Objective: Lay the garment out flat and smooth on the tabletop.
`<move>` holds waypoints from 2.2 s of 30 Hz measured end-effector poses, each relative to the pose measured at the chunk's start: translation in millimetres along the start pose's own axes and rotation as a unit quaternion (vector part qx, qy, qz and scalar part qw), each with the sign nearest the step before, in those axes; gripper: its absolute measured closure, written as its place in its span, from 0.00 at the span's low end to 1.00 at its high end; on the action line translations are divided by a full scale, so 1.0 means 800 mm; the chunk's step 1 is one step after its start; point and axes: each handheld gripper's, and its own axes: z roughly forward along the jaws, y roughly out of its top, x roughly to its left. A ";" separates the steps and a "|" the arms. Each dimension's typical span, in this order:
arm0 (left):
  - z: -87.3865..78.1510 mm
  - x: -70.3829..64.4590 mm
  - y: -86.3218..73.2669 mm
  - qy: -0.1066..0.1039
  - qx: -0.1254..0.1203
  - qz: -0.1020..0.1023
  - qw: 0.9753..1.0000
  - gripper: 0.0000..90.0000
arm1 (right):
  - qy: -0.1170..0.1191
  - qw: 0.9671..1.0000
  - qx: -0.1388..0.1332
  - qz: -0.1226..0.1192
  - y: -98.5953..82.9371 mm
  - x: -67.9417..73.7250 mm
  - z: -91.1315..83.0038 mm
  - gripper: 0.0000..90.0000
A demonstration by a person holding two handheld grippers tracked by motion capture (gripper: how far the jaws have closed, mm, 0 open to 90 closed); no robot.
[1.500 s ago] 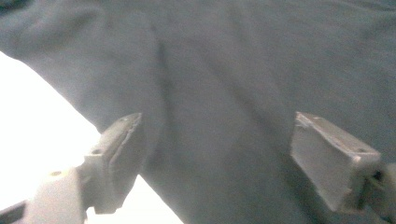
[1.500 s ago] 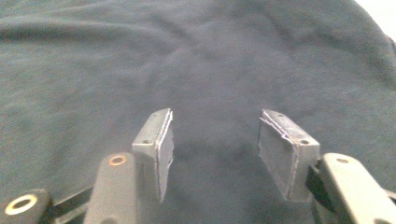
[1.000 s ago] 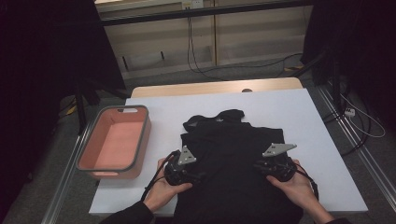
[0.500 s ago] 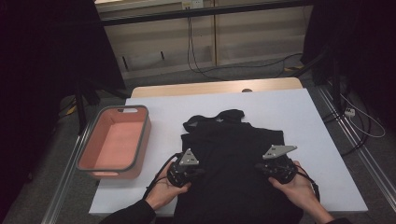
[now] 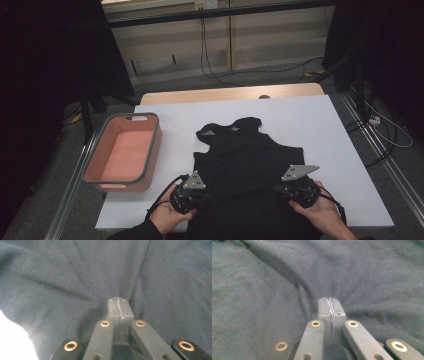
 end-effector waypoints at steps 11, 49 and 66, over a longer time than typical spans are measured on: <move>-0.017 -0.016 -0.018 -0.017 0.013 0.000 1.000 1.00 | 0.022 1.000 0.009 -0.013 -0.014 0.033 -0.015 1.00; -0.016 0.041 -0.006 0.103 -0.072 -0.034 0.992 0.17 | -0.045 0.995 -0.086 -0.004 0.048 -0.042 0.002 0.63; 0.016 0.075 0.016 0.121 -0.069 -0.027 0.990 0.12 | -0.094 0.992 -0.074 0.029 0.123 -0.137 0.085 0.73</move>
